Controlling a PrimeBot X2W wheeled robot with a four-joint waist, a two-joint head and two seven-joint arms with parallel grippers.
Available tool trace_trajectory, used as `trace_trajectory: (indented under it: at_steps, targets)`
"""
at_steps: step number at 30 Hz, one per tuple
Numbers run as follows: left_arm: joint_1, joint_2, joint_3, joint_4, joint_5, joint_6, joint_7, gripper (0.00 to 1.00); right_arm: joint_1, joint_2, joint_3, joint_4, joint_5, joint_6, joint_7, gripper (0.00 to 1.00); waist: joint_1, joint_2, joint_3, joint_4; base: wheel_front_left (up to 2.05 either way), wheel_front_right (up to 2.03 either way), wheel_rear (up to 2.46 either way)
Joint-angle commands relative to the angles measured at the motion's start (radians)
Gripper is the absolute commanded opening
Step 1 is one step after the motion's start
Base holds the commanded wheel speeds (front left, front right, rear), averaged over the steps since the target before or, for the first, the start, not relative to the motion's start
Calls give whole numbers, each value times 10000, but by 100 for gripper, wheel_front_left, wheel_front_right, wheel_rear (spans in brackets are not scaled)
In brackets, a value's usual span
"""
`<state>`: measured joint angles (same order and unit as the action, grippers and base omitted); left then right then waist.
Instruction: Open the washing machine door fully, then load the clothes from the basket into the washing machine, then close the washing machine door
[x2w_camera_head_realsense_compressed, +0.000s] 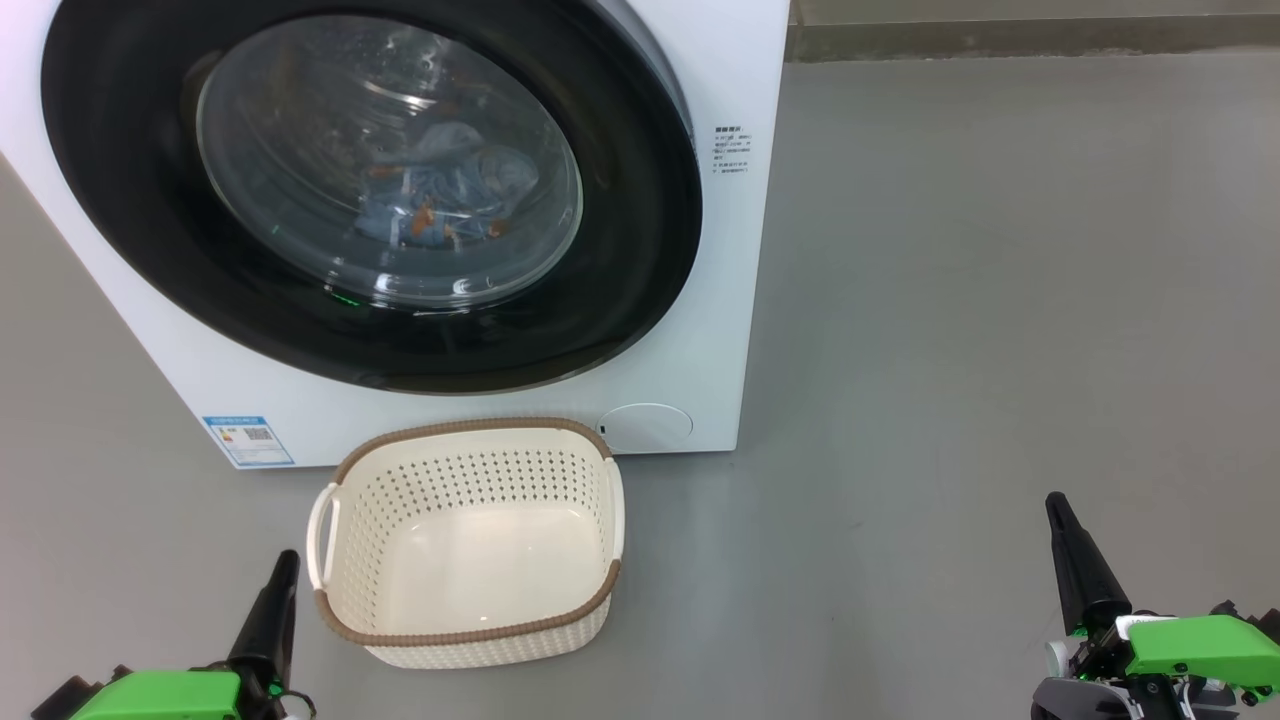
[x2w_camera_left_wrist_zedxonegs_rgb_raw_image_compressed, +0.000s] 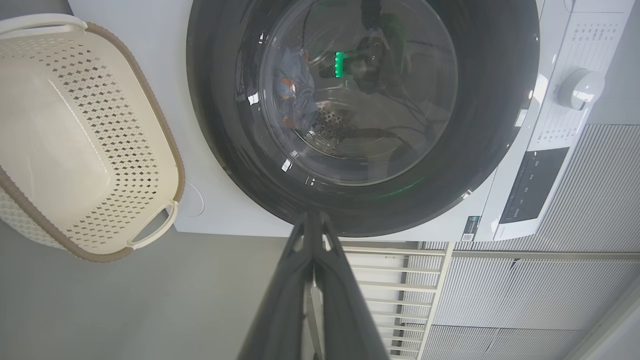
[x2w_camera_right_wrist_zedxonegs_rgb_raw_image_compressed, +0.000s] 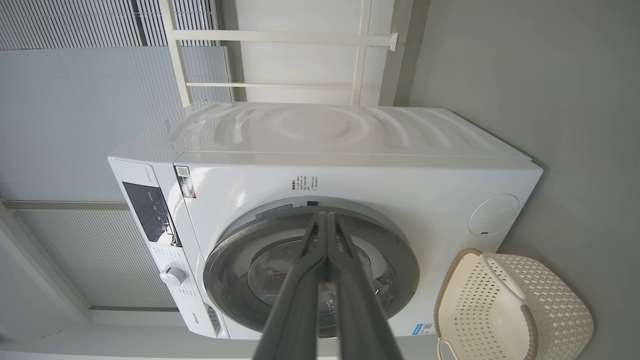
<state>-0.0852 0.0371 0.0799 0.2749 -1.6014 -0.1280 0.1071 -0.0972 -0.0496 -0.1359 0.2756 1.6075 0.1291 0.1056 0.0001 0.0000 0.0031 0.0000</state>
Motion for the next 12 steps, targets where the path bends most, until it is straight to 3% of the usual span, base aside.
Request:
trace_trajectory:
  at_steps: [1, 12]
  targets:
    - [-229, 133, 348, -296, -64, -27, 68, 0, -108, -11, 216, -309, 6, 16, 80, 0, -1, 0, 0, 0, 0, 0, 0]
    - [-229, 133, 349, -297, -64, -27, 69, 0, -108, -10, 214, -309, 5, 16, 81, 0, -1, 0, 0, 0, 0, 0, 0]
